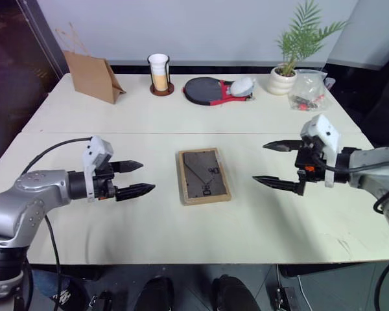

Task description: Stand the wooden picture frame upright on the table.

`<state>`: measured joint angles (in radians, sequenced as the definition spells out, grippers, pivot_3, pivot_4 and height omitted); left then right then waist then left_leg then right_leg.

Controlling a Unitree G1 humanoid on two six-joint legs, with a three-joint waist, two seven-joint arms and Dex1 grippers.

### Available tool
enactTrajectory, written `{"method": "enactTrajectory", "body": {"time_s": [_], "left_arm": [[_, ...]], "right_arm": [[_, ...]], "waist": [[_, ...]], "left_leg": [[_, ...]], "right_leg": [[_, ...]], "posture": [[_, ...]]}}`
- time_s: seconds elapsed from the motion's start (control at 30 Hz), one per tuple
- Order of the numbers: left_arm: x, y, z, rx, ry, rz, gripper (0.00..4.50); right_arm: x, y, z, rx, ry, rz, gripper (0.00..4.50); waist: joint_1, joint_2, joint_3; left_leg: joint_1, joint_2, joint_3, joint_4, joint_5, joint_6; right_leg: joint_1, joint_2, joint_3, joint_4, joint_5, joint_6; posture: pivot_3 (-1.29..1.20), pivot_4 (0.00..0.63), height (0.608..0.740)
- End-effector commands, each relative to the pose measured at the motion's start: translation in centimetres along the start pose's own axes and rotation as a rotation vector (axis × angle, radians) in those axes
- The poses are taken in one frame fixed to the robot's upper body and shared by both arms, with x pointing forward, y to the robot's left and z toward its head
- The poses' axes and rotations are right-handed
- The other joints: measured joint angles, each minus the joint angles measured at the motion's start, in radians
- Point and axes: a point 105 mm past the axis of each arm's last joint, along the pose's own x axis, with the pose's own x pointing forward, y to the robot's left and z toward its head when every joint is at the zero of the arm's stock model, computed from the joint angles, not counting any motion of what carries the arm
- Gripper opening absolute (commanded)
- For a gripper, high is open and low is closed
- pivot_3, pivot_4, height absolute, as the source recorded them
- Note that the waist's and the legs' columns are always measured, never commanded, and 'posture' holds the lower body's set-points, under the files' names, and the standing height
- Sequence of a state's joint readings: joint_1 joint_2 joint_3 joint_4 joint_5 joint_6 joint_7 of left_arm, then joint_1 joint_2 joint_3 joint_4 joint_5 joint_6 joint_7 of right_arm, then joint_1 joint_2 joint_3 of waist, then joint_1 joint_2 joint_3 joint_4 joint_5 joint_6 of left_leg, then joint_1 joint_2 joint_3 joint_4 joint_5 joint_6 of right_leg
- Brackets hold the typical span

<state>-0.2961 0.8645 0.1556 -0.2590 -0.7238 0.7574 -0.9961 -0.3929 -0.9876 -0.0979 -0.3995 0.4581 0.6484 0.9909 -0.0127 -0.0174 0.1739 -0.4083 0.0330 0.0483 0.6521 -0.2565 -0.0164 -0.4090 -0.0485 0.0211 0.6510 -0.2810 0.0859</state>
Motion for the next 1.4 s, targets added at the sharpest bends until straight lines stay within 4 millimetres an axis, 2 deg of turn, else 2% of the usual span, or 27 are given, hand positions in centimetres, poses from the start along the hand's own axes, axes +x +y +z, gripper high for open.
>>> {"method": "enactTrajectory", "body": {"time_s": [0.03,0.23,1.1,1.17,1.2,1.27,1.3,1.4], "left_arm": [[-0.7,0.2,1.3,0.032,-0.034,0.014,4.5],[-0.4,-0.2,1.4,0.039,-0.026,-0.011,4.5],[0.4,0.7,0.9,0.063,-0.044,0.028,4.5],[0.7,1.1,0.6,0.079,-0.033,0.048,3.96],[0.9,1.3,0.3,0.09,-0.025,0.059,3.69],[1.3,1.3,0.1,0.095,-0.023,0.055,2.73],[1.6,1.4,0.0,0.099,-0.024,0.058,2.27],[2.8,1.8,-0.6,0.119,-0.021,0.086,0.62]], "right_arm": [[0.0,0.2,0.6,-0.035,-0.014,0.0,4.48],[-0.1,0.1,0.1,-0.03,-0.001,-0.014,4.48],[0.9,-0.5,-0.5,-0.008,-0.009,-0.053,4.48],[1.3,-0.8,-0.6,0.016,-0.018,-0.07,4.5],[1.6,-1.0,-0.8,0.023,-0.015,-0.083,4.25],[2.1,-1.2,-1.1,0.033,-0.017,-0.095,3.62],[2.4,-1.4,-1.4,0.041,-0.012,-0.107,3.2],[3.5,-1.9,-2.6,0.059,0.018,-0.147,1.55]], "waist": [[0.0,0.0,0.0],[0.0,0.0,0.0],[0.0,0.0,0.0],[0.0,0.0,0.0],[-0.001,0.0,0.0],[-0.001,-0.001,0.0],[-0.001,-0.001,-0.001],[0.0,-0.001,-0.001]], "left_leg": [[0.0,0.0,0.0,0.0,0.0,0.0],[0.0,0.0,0.0,0.0,0.0,0.0],[0.0,0.0,0.0,0.001,0.0,0.0],[0.0,0.0,0.0,0.001,0.0,0.0],[0.0,0.0,0.0,0.001,0.0,0.0],[0.0,0.0,0.0,0.001,0.0,0.0],[0.0,0.0,0.0,0.001,0.0,0.0],[0.0,0.0,0.0,0.001,0.0,0.0]], "right_leg": [[0.0,0.0,0.0,0.0,0.0,0.0],[0.0,0.0,0.0,0.0,0.0,0.0],[0.0,0.0,0.0,0.001,0.0,0.0],[0.0,0.0,0.0,0.001,0.0,0.0],[0.0,0.0,0.0,0.001,0.0,0.0],[0.0,0.0,0.0,0.001,0.0,0.0],[0.0,0.0,0.0,0.001,0.0,0.0],[0.0,0.0,0.0,0.001,0.0,0.0]], "posture": [[0.0,0.15,0.74],[0.0,0.15,0.74],[0.0,0.15,0.74],[0.0,0.15,0.74],[0.0,0.15,0.74],[0.0,0.15,0.74],[0.0,0.15,0.74],[0.0,0.15,0.74]]}}
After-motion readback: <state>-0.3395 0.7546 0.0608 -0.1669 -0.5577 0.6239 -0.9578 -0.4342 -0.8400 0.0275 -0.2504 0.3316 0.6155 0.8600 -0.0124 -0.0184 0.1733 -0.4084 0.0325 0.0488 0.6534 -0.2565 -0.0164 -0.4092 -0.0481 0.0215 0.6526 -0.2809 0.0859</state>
